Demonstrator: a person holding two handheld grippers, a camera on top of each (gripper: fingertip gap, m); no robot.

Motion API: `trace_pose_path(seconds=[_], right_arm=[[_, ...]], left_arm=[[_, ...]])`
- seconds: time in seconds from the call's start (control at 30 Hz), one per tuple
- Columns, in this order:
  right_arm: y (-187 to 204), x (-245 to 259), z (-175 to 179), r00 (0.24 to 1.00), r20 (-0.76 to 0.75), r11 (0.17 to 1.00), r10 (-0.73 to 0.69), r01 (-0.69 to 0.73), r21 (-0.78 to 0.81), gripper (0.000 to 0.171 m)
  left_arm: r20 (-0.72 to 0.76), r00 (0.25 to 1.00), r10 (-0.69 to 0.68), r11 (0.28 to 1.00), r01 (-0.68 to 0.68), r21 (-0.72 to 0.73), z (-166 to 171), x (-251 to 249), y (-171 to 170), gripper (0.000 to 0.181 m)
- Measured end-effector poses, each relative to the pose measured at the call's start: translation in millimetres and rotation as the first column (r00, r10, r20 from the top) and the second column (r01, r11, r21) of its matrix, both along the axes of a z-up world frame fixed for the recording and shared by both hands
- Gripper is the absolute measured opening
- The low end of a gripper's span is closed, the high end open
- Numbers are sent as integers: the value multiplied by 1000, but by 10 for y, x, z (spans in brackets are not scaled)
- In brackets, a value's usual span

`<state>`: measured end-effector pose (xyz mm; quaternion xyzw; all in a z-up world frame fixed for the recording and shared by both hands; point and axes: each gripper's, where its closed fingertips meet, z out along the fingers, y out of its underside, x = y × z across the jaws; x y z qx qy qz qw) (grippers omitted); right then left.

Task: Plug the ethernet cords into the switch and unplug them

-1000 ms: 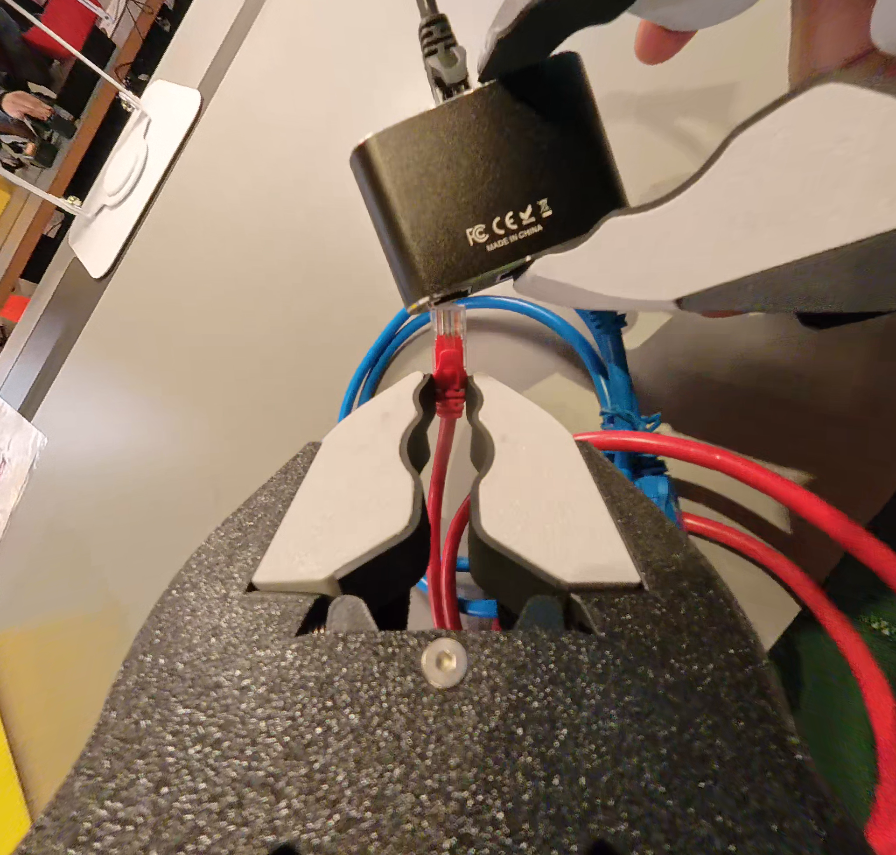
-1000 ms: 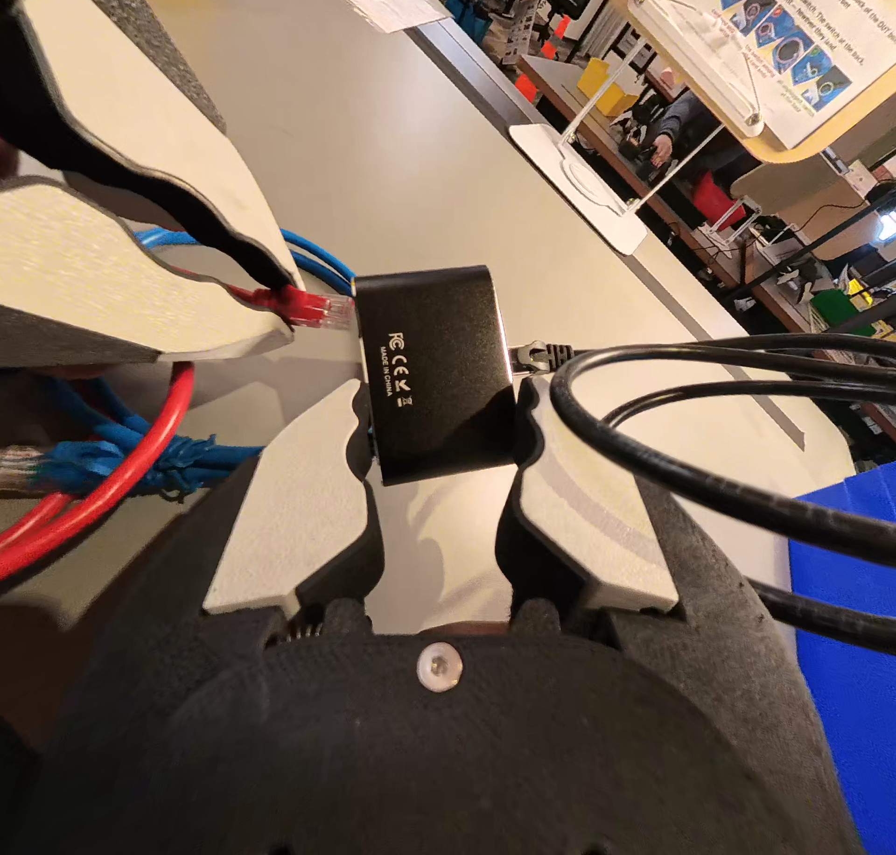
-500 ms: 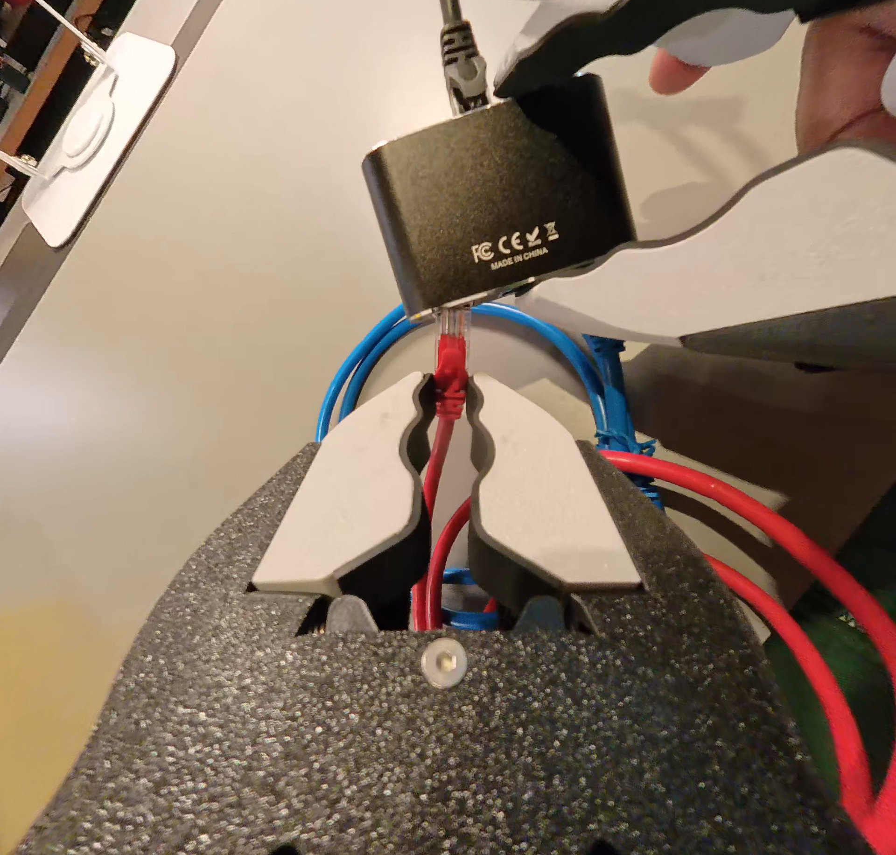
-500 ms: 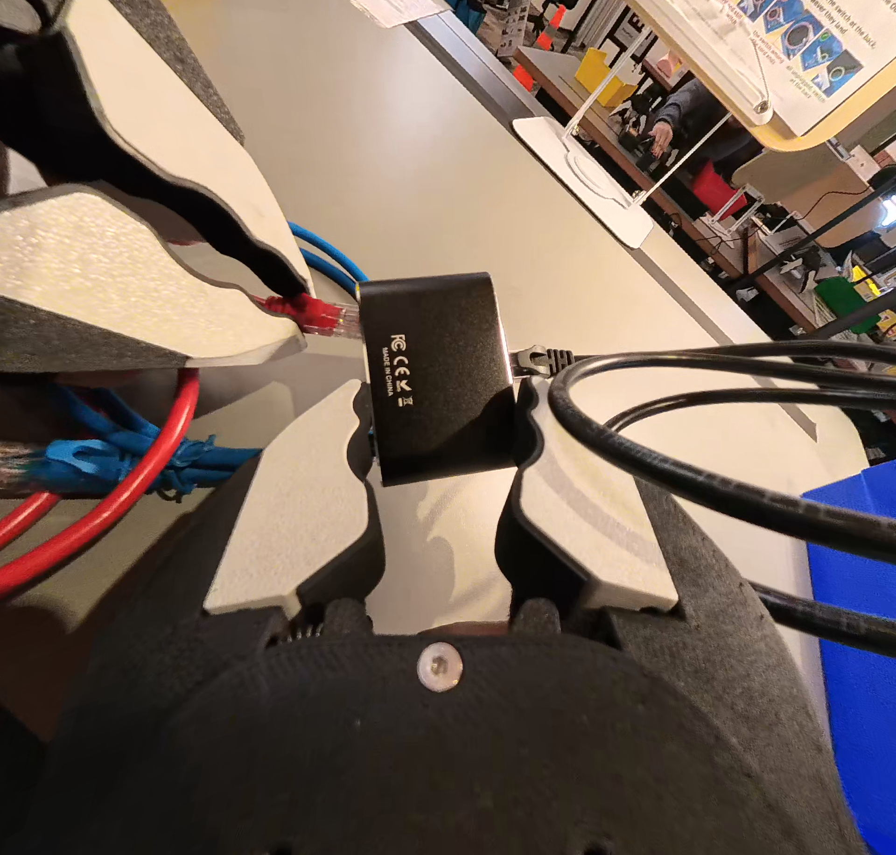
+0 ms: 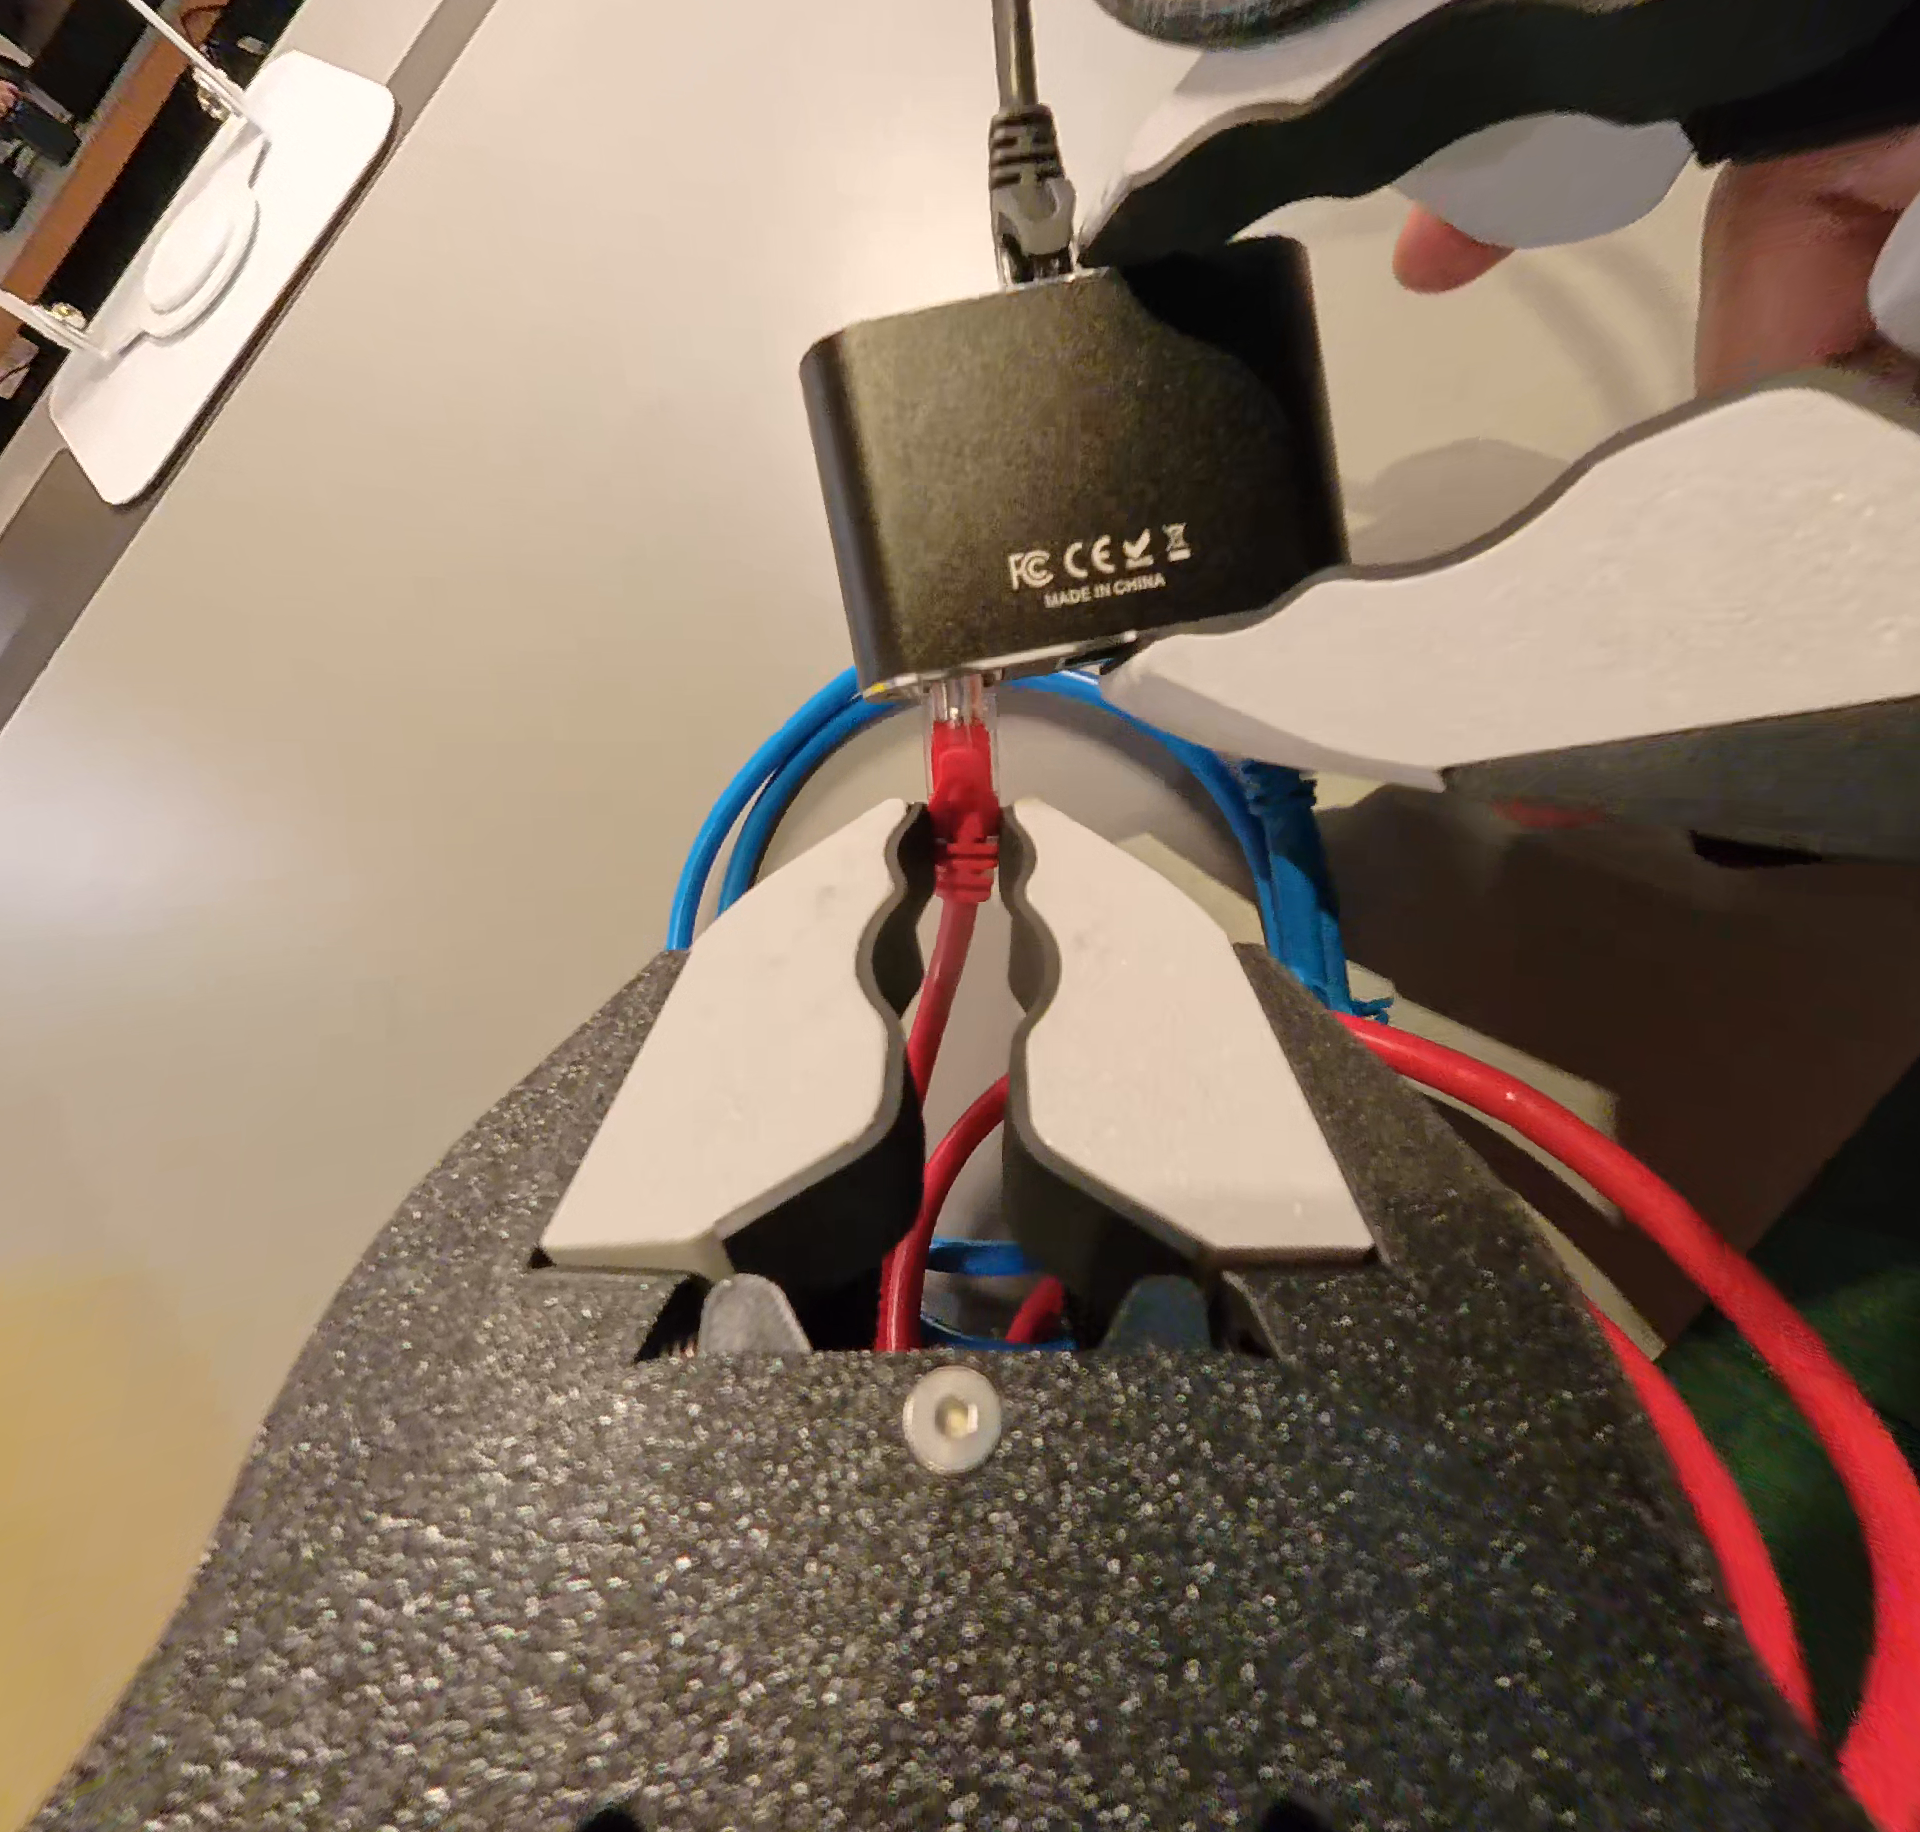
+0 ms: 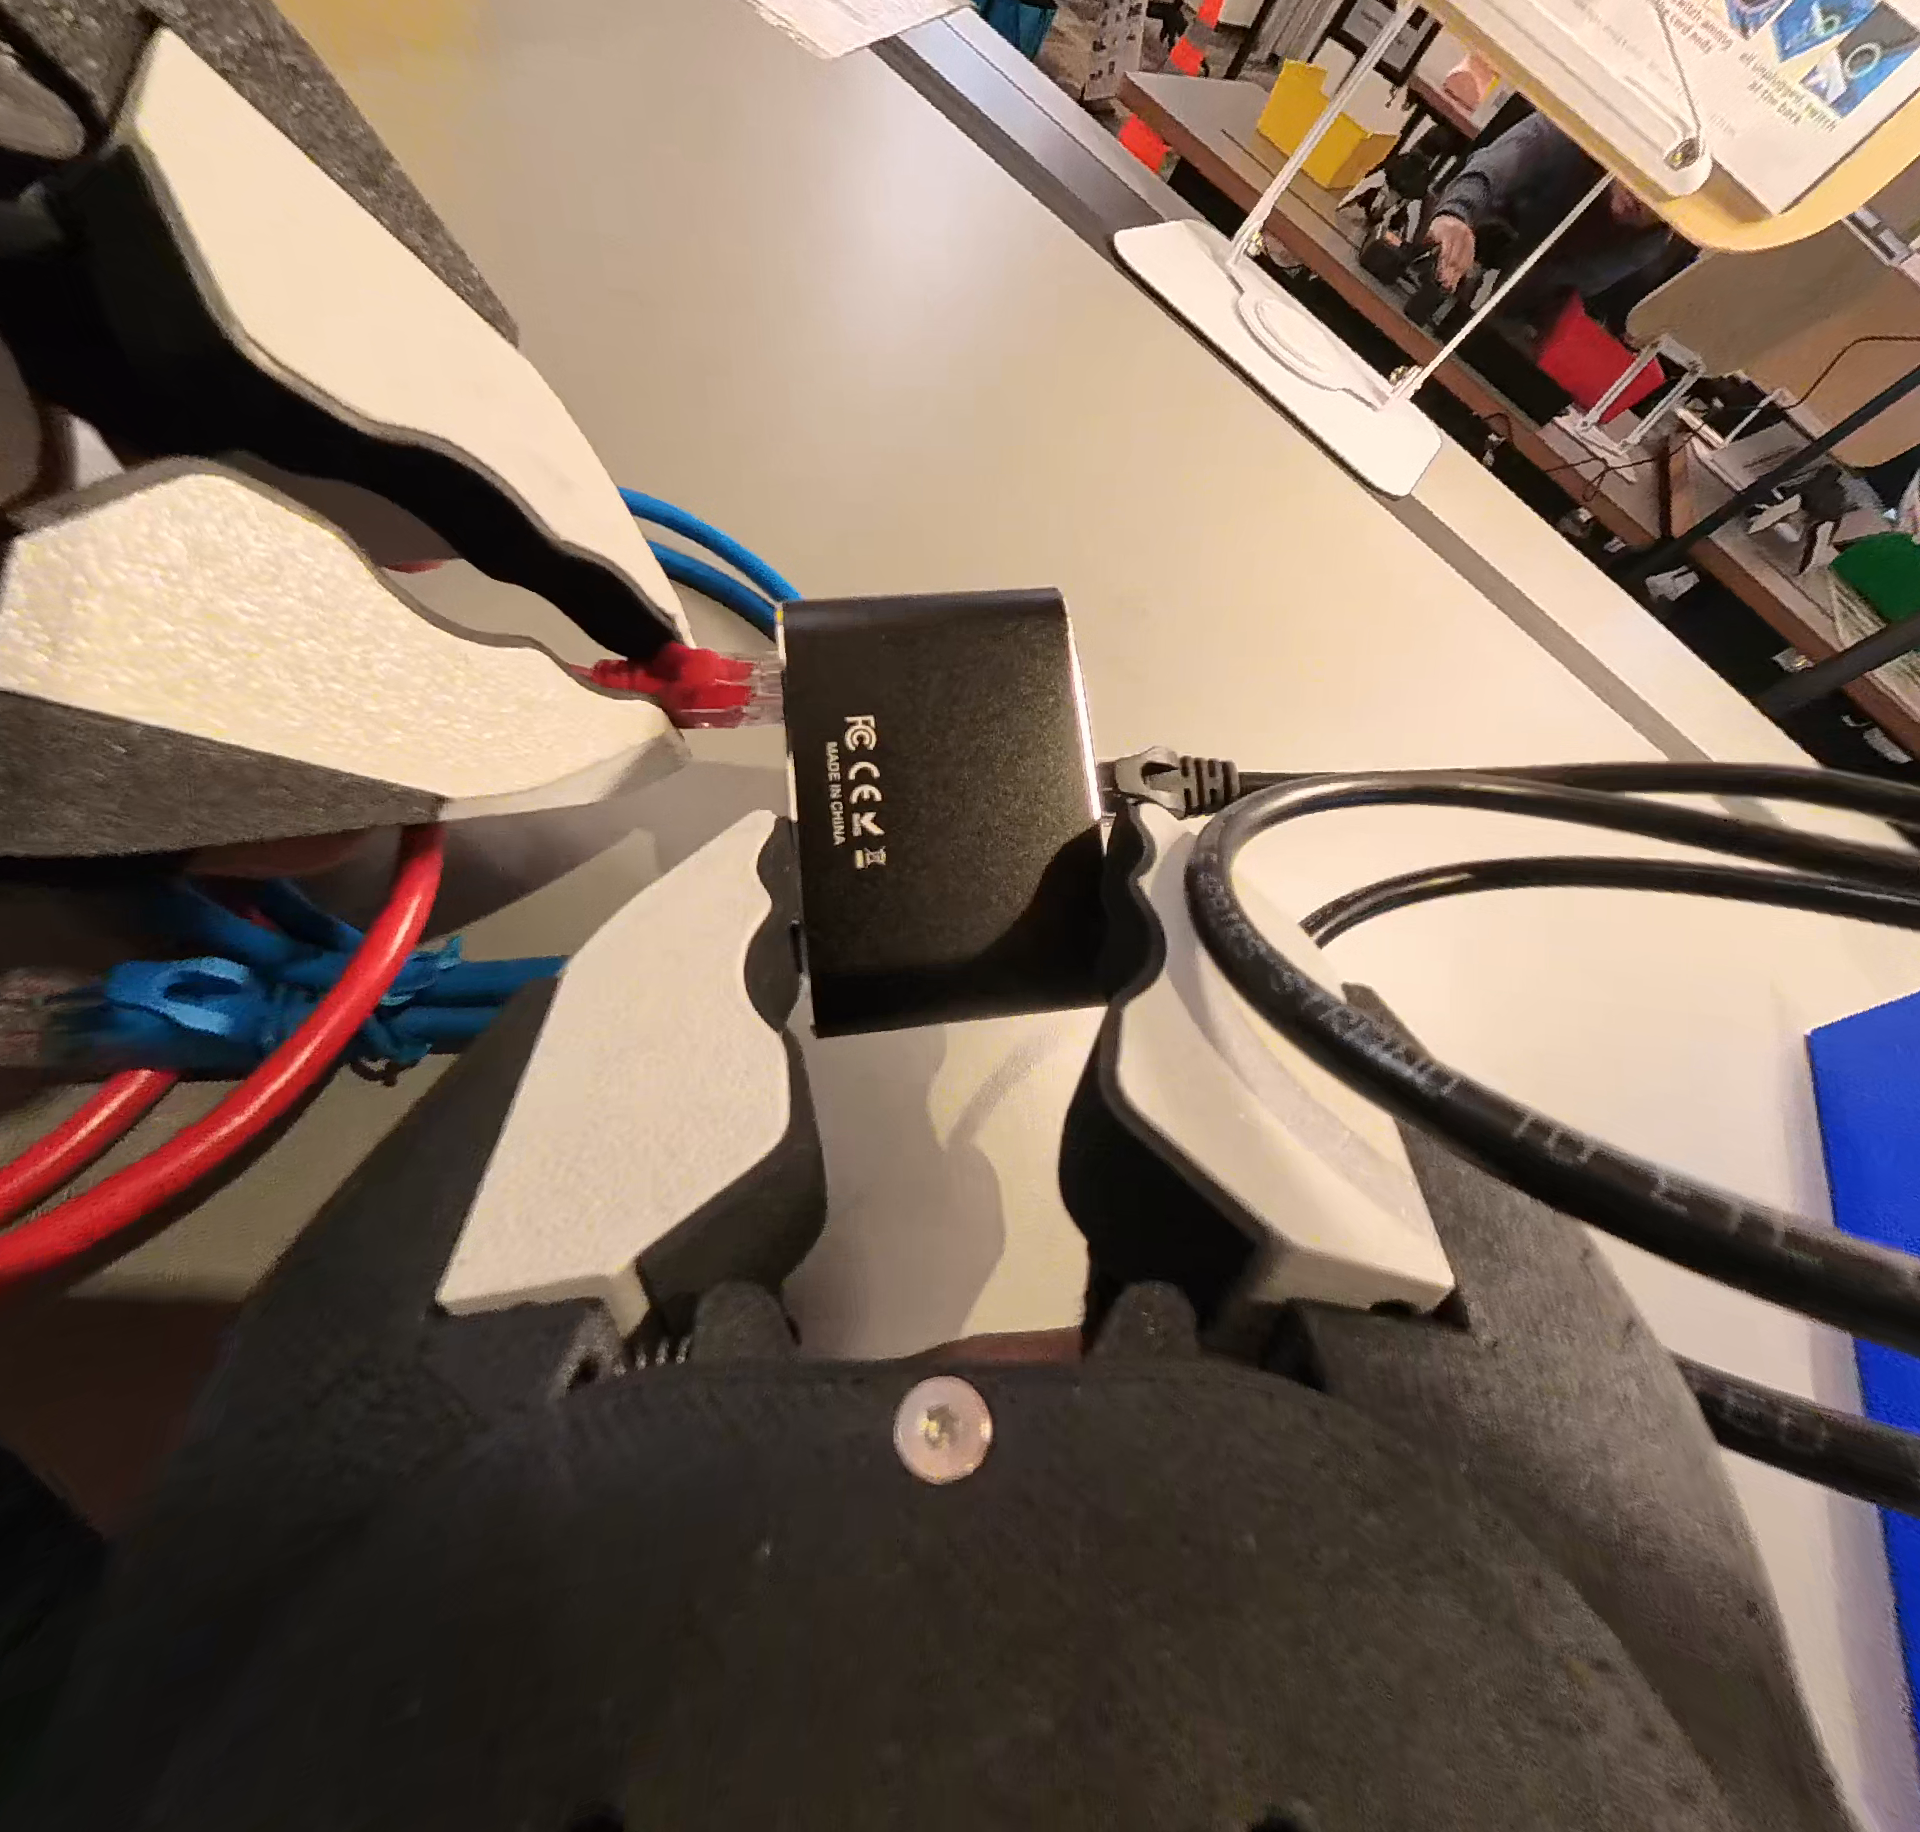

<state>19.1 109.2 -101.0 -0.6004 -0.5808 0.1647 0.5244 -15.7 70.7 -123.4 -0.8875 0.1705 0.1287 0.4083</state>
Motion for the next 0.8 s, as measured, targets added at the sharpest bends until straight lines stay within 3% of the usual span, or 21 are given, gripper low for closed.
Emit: trace_pose_path(seconds=[0.2,0.67,0.8], right_arm=[[-26,-8,39,999,25,996,41,-43,74,57],[-110,-45,46,990,27,988,139,-140,72,56],[-91,-48,21,985,-7,985,172,-172,-11,55]], left_arm=[[12,1000,5,1000,-5,2,6,-2,-1,12],[5,1000,28,1000,-28,1,-4,-46,23,12],[54,998,-19,1000,18,12,22,-33,8,13]])
